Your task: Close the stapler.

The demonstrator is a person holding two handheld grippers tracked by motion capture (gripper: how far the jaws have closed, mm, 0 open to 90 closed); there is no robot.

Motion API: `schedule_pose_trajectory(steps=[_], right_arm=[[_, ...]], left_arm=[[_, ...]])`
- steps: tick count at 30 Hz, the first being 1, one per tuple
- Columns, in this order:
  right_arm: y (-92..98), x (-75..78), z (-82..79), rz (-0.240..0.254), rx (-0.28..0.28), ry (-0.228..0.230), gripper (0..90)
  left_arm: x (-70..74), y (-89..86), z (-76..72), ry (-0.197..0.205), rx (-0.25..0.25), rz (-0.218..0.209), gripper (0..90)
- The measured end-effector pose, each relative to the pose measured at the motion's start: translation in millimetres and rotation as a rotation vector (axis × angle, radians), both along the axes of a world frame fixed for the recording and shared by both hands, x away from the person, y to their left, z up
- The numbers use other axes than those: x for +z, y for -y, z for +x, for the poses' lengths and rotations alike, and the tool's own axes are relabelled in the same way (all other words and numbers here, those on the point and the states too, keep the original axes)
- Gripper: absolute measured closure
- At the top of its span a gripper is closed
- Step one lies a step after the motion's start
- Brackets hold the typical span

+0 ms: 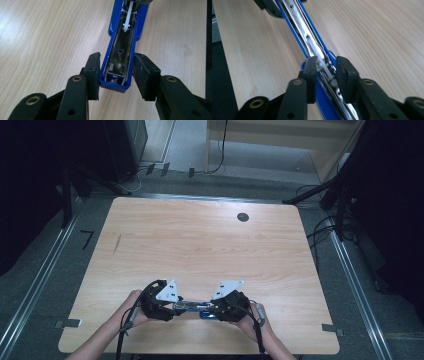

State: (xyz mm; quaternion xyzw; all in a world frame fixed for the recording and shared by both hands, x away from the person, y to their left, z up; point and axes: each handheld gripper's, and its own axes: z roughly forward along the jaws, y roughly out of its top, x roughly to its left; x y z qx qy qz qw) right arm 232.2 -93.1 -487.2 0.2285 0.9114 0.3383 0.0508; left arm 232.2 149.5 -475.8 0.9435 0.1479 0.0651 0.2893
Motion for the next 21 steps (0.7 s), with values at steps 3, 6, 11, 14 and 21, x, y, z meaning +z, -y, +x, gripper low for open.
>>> schedule_pose_trajectory(steps=[3, 6, 11, 14, 21], right_arm=[[-6.6, -0.2, -0.9, 0.012, 0.008, 0.021, 76.7], [-10.8, -1.2, -0.8, 0.015, 0.004, 0.028, 78.2], [-12.9, -4.2, -0.8, 0.009, 0.012, 0.033, 79.9], [-12.1, -4.8, -0.4, 0.008, 0.009, 0.028, 80.9], [-10.1, -5.1, 0.3, 0.009, 0.011, 0.026, 80.9]], left_arm=[[0.1, -0.1, 0.2, 0.002, -0.002, -0.001, 59.5], [0.4, -0.3, 0.4, 0.001, -0.002, -0.004, 59.4], [0.5, -0.4, 0.4, -0.001, 0.001, -0.006, 59.1], [0.5, -0.4, -0.5, -0.009, 0.018, -0.015, 58.4], [0.0, -2.4, -1.4, -0.012, 0.03, -0.03, 58.2]])
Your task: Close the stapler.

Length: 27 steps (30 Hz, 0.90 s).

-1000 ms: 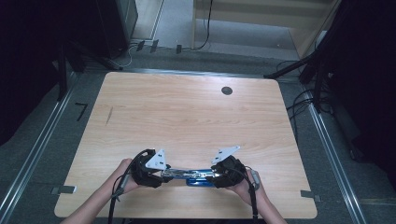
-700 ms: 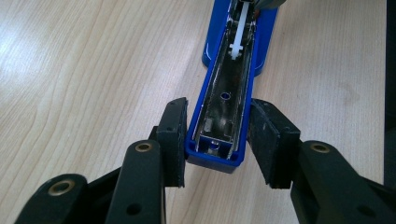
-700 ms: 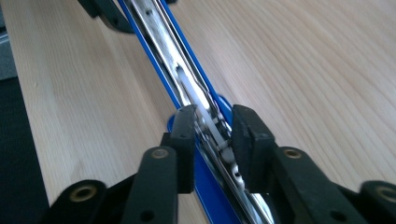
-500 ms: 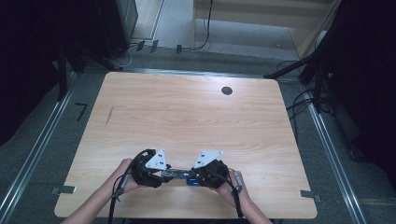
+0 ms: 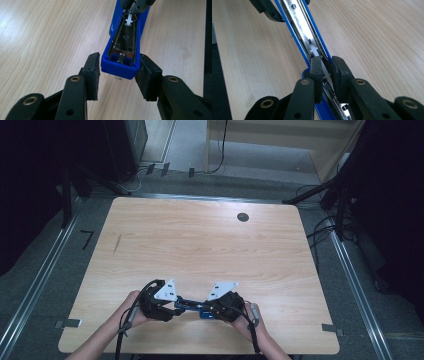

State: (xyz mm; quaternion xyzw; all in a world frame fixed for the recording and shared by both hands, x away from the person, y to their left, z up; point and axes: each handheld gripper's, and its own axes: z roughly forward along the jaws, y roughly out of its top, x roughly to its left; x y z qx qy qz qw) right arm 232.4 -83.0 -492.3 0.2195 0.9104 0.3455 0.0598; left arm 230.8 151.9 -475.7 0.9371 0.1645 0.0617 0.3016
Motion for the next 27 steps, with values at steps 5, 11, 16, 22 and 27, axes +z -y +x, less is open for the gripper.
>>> schedule_pose_trajectory(steps=[5, 11, 16, 22, 27], right_arm=[[-0.4, 1.4, -0.7, -0.004, 0.012, 0.01, 81.0], [-1.2, 2.7, -1.4, -0.008, 0.023, 0.018, 81.3], [-2.9, 4.3, -2.4, -0.004, 0.027, 0.033, 81.4], [-8.9, 8.7, -4.4, 0.01, 0.041, 0.045, 81.3], [-10.8, 11.0, -4.3, 0.017, 0.043, 0.056, 81.6]], left_arm=[[3.5, 4.1, -0.9, 0.025, -0.004, -0.049, 59.2], [5.2, 4.4, -1.0, 0.023, -0.015, -0.061, 60.1], [5.8, 4.7, -0.3, 0.023, -0.021, -0.059, 60.5], [7.0, 5.7, -0.2, 0.025, -0.026, -0.059, 60.6], [8.8, 7.3, -0.5, 0.033, -0.025, -0.071, 60.3]])
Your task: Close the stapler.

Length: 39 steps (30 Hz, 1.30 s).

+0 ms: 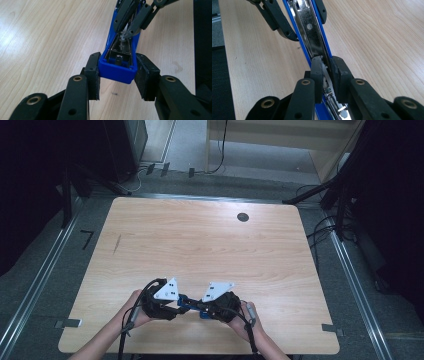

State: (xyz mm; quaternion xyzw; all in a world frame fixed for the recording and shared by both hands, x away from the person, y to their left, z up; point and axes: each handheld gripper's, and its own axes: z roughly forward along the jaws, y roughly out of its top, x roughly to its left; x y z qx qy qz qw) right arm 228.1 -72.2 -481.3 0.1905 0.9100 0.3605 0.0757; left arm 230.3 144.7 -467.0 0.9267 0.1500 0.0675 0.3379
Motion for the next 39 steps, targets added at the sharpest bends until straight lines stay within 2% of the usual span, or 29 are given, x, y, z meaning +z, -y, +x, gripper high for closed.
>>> schedule_pose_trajectory(steps=[10, 15, 21, 22, 29, 35, 39], right_arm=[[4.2, 2.0, 0.7, 0.009, -0.004, 0.001, 81.6], [5.4, 2.3, 0.8, 0.014, -0.002, -0.006, 81.6], [5.7, 2.0, 1.7, 0.016, 0.003, -0.006, 81.6], [5.9, 2.0, 1.8, 0.014, 0.005, -0.006, 81.6], [6.5, 2.3, 2.5, 0.019, 0.005, -0.01, 81.2], [6.3, 4.4, 2.1, 0.029, -0.002, -0.003, 81.3], [9.3, 6.0, 3.4, 0.037, -0.009, 0.001, 81.2]], left_arm=[[5.8, 6.0, -0.1, 0.018, -0.005, -0.041, 60.1], [9.0, 7.4, 2.0, 0.0, -0.02, -0.027, 61.1], [11.2, 9.1, 3.2, -0.003, -0.031, 0.001, 61.2], [13.1, 10.2, 4.3, -0.011, -0.04, 0.02, 61.4], [16.7, 13.0, 6.5, -0.022, -0.061, 0.057, 62.6], [19.6, 16.5, 7.1, -0.013, -0.072, 0.064, 62.8], [22.7, 21.2, 7.5, -0.01, -0.075, 0.045, 63.1]])
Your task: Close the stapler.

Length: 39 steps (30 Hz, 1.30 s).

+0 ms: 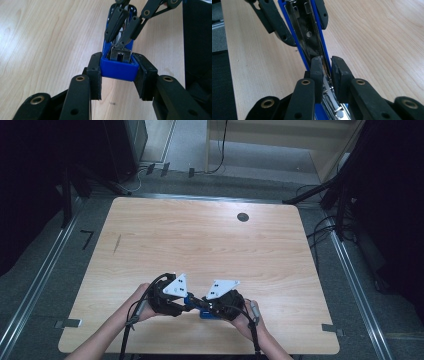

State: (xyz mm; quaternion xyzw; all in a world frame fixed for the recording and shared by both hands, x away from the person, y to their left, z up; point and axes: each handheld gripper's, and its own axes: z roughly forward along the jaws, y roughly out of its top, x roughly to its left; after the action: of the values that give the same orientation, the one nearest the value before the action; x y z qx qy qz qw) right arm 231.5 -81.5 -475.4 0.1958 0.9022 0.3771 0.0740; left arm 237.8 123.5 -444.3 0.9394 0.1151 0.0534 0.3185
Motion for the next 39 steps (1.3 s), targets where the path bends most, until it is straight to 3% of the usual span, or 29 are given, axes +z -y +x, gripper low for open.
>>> schedule_pose_trajectory(steps=[5, 16, 22, 29, 39], right_arm=[[5.4, 0.2, 1.2, 0.011, -0.012, -0.008, 81.2], [14.1, -4.3, 2.1, 0.02, -0.02, -0.005, 81.2], [17.6, 1.3, 0.7, 0.045, -0.024, -0.004, 81.0], [22.0, 4.1, 2.2, 0.047, -0.034, -0.007, 81.0], [30.2, 4.1, 3.0, 0.051, -0.043, -0.026, 80.9]], left_arm=[[2.6, 5.4, 1.9, 0.008, -0.011, -0.026, 63.4], [7.6, 16.2, 4.4, 0.015, -0.037, -0.036, 64.1], [7.7, 19.7, 4.7, 0.023, -0.039, -0.055, 64.1], [8.7, 10.2, 4.0, 0.035, -0.001, -0.089, 56.2], [-21.8, 11.7, 2.0, 0.018, 0.047, -0.032, 55.6]])
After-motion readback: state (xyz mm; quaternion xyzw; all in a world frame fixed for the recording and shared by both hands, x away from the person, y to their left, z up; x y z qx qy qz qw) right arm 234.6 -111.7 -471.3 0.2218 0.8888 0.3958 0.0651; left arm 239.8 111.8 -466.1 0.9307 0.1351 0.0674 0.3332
